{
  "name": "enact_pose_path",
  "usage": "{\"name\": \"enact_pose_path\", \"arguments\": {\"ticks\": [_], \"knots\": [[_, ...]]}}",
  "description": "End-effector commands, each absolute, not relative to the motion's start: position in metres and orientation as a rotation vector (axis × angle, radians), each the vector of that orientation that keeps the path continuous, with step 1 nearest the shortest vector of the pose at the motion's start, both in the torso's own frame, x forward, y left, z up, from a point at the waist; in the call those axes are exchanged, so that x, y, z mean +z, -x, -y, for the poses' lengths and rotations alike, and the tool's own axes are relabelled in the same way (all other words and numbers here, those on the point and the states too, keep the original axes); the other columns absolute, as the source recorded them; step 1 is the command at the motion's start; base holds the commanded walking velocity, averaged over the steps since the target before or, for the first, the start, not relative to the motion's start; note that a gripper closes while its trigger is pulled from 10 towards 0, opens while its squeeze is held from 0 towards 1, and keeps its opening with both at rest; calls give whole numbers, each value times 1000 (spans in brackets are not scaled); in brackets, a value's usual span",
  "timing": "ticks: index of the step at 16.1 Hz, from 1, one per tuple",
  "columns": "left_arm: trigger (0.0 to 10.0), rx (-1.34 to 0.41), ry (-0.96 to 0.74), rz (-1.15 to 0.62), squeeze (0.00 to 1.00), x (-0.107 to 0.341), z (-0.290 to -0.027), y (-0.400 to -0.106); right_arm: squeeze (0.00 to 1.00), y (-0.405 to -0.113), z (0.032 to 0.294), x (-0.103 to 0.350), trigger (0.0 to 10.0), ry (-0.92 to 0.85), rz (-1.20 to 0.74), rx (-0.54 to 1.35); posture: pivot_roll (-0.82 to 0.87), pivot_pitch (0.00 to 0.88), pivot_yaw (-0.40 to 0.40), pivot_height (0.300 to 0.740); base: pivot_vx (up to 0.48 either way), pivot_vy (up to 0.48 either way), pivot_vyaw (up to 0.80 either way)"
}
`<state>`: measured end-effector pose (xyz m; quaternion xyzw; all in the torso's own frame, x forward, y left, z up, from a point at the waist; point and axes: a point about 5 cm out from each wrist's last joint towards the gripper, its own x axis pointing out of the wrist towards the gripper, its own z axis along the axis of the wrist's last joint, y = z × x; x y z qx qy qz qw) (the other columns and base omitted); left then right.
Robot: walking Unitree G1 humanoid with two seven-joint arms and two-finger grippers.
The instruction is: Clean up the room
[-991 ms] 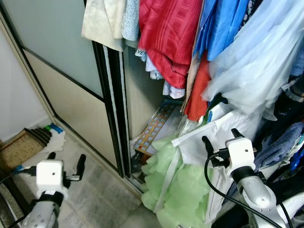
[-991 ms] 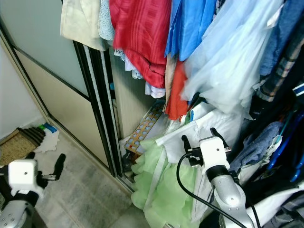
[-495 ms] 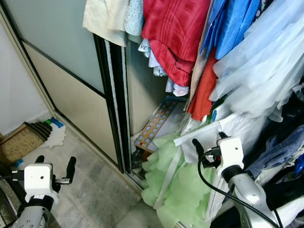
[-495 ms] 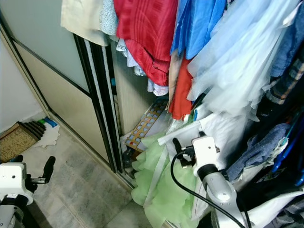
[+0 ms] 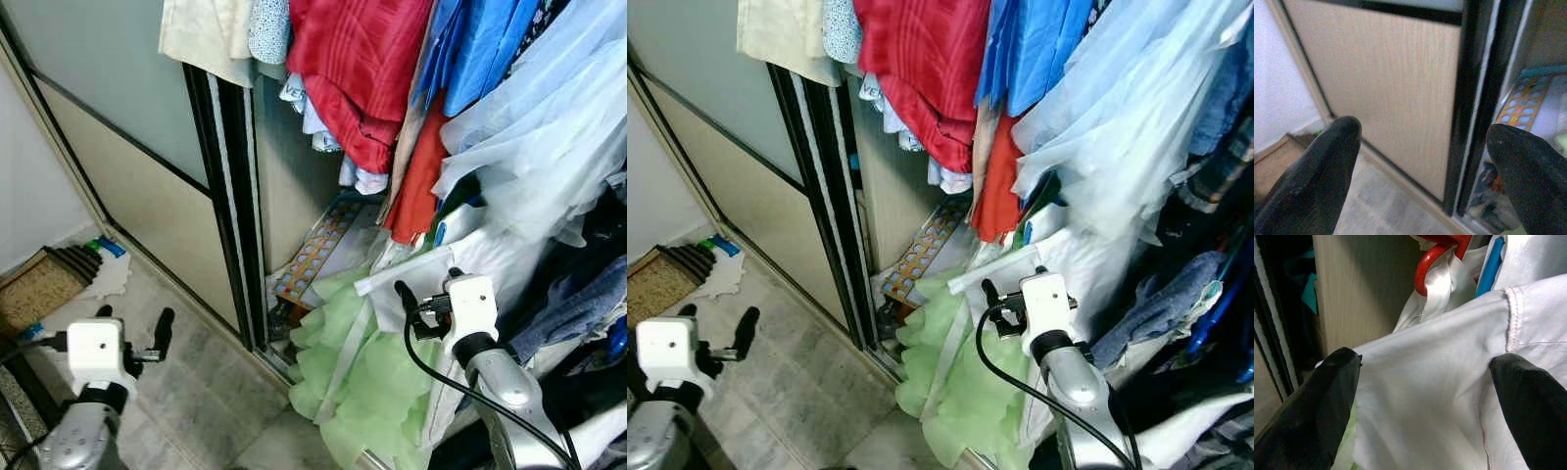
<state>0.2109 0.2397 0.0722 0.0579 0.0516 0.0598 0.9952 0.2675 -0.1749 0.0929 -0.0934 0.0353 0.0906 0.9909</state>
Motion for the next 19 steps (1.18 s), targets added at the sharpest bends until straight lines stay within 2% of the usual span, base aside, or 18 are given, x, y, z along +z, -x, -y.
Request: {"name": "enact_pose_path", "arguments": {"ticks": [1,2,7,10,13,16,17,19], "knots": [[10000,160,-137,-127,0,71,-243,-214,0,-270,178,96,10000,203,-52,160,89,78,-26,740,0,0,0],[10000,55,-51,-118,0,73,-238,-222,0,-274,176,98,10000,212,-44,157,86,74,-27,740,0,0,0],[10000,2,-128,-47,0,93,-237,-251,0,-301,160,117,10000,197,38,166,97,26,-21,740,0,0,0],[10000,-53,-81,-47,0,91,-224,-255,0,-311,157,117,10000,113,-16,139,99,0,-18,740,0,0,0],[10000,-41,-33,-47,0,84,-221,-261,0,-319,133,116,10000,166,-19,256,72,0,-13,740,0,0,0],[10000,-45,-21,-19,0,86,-219,-268,0,-320,114,128,10000,212,91,391,97,0,-39,740,0,0,0],[10000,-53,-16,-16,0,86,-218,-267,0,-318,113,129,10000,196,102,412,103,0,-44,740,0,0,0],[10000,-60,-66,-51,0,74,-219,-243,0,-309,135,112,10000,168,60,273,157,0,-66,740,0,0,0]]}}
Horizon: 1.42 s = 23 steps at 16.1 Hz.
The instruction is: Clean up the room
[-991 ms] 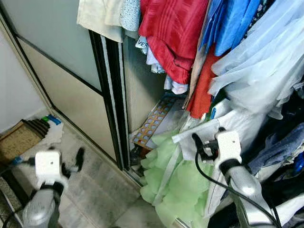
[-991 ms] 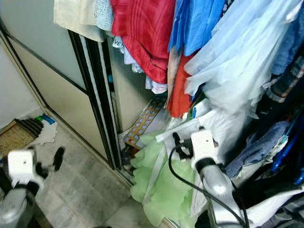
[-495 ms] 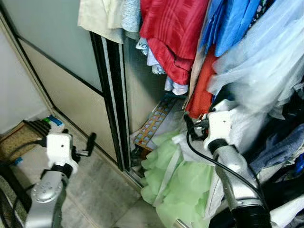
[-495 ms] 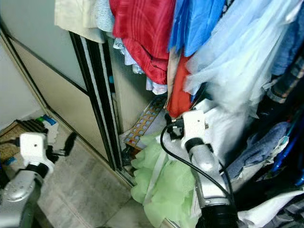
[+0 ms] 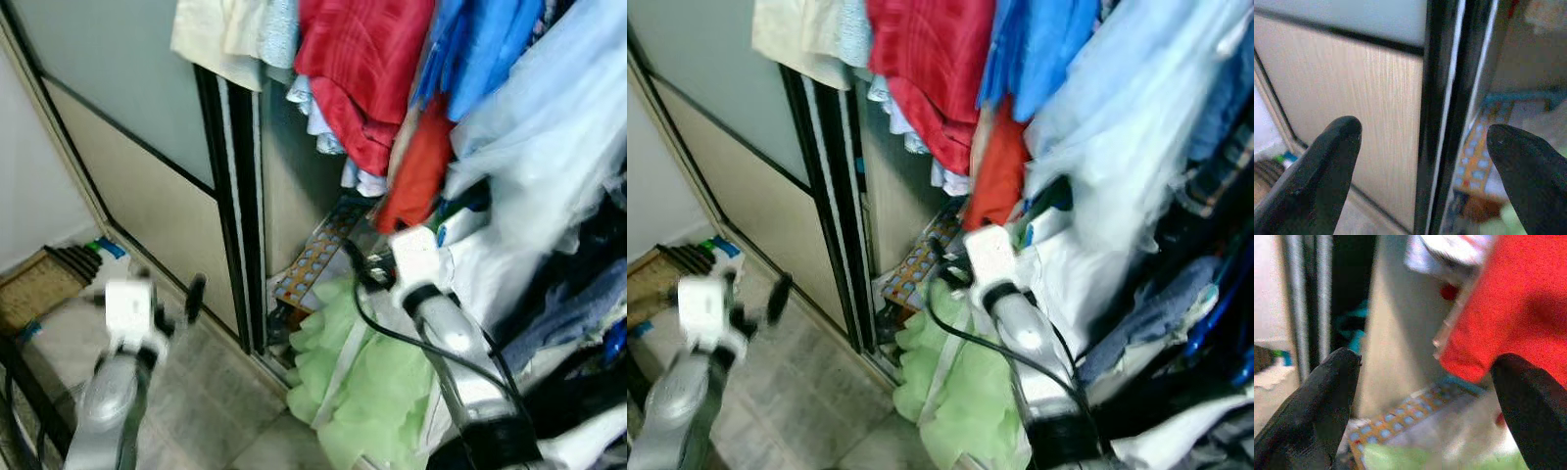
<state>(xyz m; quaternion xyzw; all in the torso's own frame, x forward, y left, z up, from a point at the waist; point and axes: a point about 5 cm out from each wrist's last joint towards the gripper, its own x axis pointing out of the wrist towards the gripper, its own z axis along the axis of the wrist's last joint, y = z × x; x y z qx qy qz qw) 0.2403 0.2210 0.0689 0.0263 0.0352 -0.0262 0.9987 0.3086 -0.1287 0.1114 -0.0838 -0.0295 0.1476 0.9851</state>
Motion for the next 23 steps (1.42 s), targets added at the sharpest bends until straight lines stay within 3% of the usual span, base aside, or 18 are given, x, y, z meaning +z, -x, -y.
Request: {"name": "enact_pose_path", "arguments": {"ticks": [1,4,12,18,23], "knots": [[10000,-41,-85,-75,0,67,-225,-233,0,-302,145,101,10000,150,27,220,150,0,-61,740,0,0,0],[10000,-74,-124,-100,0,61,-224,-232,0,-283,169,81,10000,107,-25,75,87,0,-7,740,0,0,0],[10000,-223,-146,-122,0,67,-214,-238,0,-254,179,77,10000,125,-22,-22,13,0,73,740,0,0,0],[10000,-191,-95,-112,0,66,-206,-240,0,-272,188,94,10000,129,29,-35,9,0,56,740,0,0,0],[10000,-141,-147,-72,0,82,-214,-244,0,-289,165,101,10000,109,52,30,77,15,16,740,0,0,0]]}}
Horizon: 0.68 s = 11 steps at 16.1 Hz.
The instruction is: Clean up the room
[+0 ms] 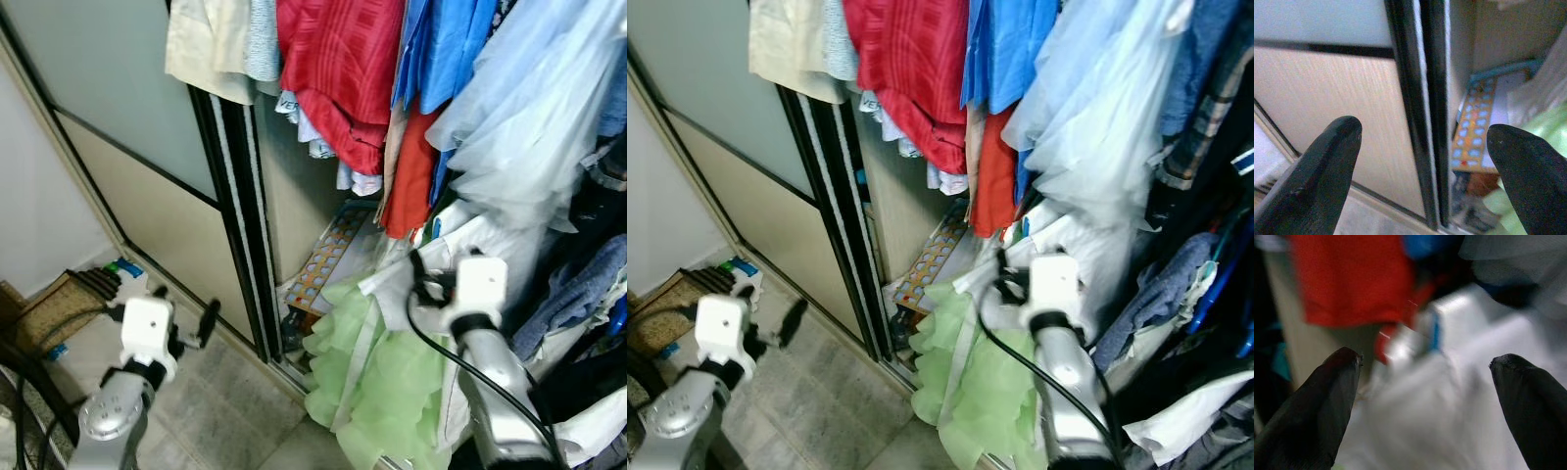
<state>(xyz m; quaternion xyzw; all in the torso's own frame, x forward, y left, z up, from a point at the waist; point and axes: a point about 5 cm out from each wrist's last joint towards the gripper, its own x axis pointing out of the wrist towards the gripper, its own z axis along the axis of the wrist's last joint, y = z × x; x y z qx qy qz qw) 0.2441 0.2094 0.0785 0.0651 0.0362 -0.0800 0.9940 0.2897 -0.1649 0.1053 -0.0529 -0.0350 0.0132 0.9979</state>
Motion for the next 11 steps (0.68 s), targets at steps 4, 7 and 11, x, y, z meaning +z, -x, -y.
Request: {"name": "enact_pose_path", "arguments": {"ticks": [4,7,11], "knots": [[10000,-121,-106,-75,0,83,-215,-236,0,-285,165,103,10000,125,45,62,63,39,-4,740,0,0,400],[10000,-130,-111,-88,0,83,-215,-239,0,-284,170,100,10000,119,29,29,61,43,12,740,0,0,800],[10000,-167,-116,-89,0,85,-207,-239,0,-283,166,102,10000,109,26,50,71,50,2,740,0,0,800]]}}
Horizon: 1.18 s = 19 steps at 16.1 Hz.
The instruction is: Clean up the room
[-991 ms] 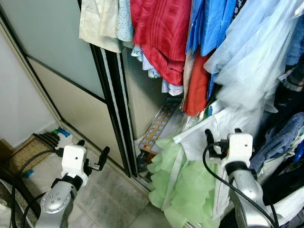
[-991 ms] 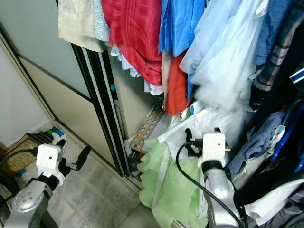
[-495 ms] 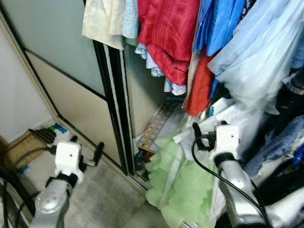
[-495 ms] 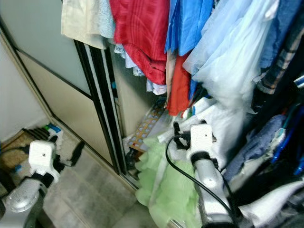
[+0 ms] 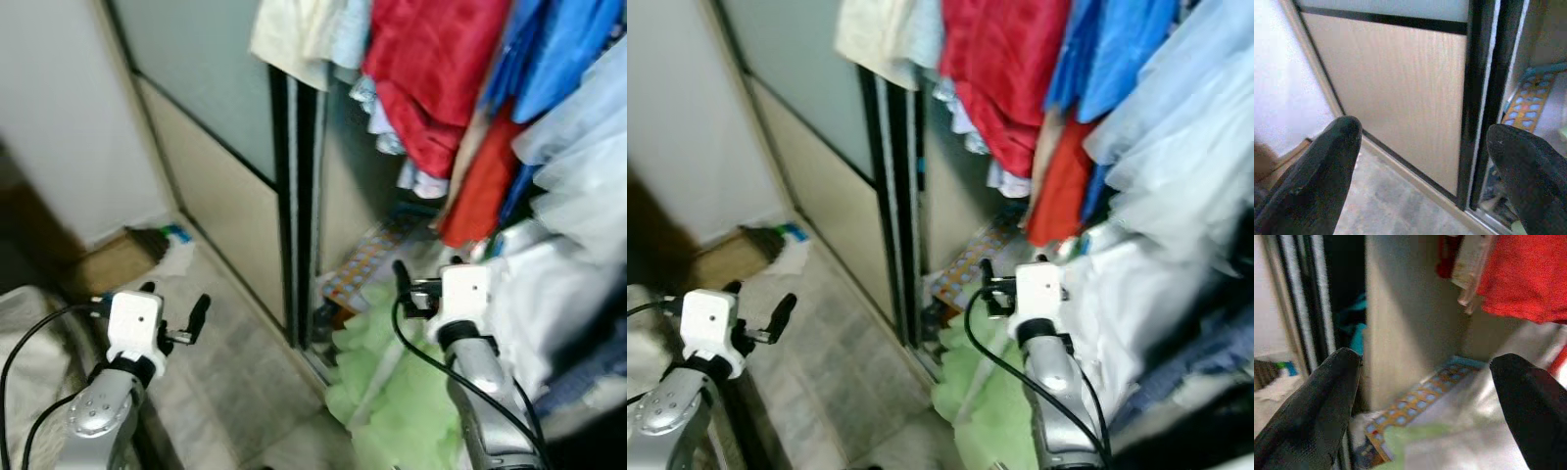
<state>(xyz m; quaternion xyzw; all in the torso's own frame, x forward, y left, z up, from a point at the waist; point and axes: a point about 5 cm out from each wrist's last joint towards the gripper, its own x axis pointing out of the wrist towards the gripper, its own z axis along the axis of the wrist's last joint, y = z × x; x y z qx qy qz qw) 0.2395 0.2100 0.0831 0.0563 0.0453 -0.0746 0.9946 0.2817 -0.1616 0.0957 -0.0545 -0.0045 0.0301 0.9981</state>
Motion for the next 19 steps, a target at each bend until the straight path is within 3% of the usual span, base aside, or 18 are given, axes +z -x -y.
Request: {"name": "enact_pose_path", "arguments": {"ticks": [1,19], "knots": [[10000,-161,-110,-87,0,85,-207,-239,0,-283,165,102,10000,112,21,64,74,51,-4,740,0,0,800],[10000,-101,-78,-84,0,84,-204,-237,0,-287,159,108,10000,125,30,152,66,75,-31,740,0,0,800]]}}
